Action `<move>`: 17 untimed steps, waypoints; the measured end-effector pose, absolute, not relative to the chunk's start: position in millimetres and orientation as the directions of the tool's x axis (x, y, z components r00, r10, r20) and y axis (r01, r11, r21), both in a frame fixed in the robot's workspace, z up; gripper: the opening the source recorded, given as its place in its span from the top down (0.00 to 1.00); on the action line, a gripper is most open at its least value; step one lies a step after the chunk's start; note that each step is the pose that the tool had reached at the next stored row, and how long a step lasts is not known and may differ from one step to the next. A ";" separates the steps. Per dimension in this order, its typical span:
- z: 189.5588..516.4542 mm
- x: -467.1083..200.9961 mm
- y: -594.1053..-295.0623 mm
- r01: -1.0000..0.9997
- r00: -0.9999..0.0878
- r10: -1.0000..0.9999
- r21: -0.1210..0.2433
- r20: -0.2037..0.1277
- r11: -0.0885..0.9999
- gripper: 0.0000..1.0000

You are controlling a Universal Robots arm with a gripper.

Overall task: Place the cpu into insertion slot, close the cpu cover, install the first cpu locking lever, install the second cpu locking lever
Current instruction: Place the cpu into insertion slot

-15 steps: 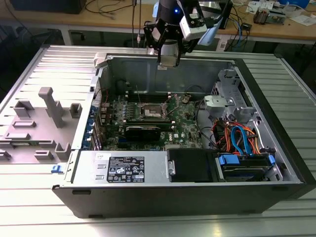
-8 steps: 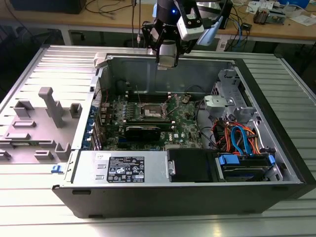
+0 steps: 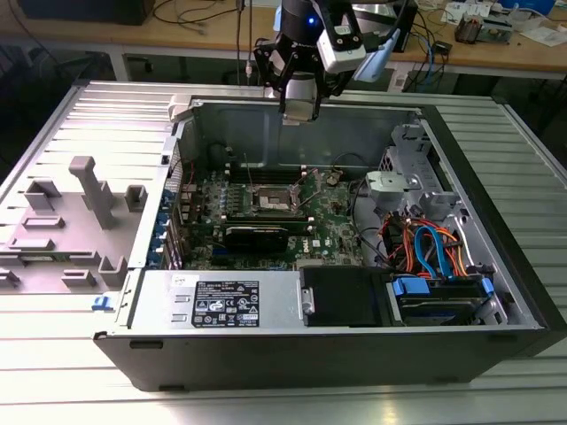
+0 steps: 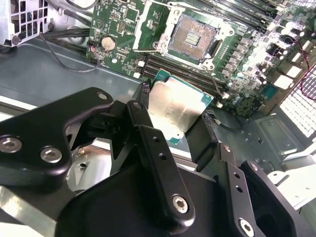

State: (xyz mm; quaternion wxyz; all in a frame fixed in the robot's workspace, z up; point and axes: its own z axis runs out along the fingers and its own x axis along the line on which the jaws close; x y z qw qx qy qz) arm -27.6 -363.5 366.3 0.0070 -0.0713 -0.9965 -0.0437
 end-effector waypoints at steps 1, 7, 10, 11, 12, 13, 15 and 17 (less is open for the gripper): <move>366.3 -27.6 -363.5 0.143 -0.990 0.141 0.086 0.020 0.986 0.46; 366.3 -27.6 -363.5 0.147 -0.989 0.146 0.086 0.020 0.985 0.46; 366.2 -27.6 -363.5 0.151 -0.989 0.150 0.086 0.020 0.985 0.46; 366.3 -27.6 -363.5 0.152 -0.988 0.150 0.086 0.020 0.985 0.46; 366.3 -27.6 -363.5 0.152 -0.988 0.151 0.086 0.020 0.985 0.46; 366.3 -27.6 -363.5 0.153 -0.988 0.152 0.086 0.020 0.984 0.46; 366.3 -27.6 -363.5 0.154 -0.988 0.153 0.086 0.020 0.984 0.46; 366.3 -27.6 -363.5 0.156 -0.988 0.155 0.086 0.020 0.984 0.46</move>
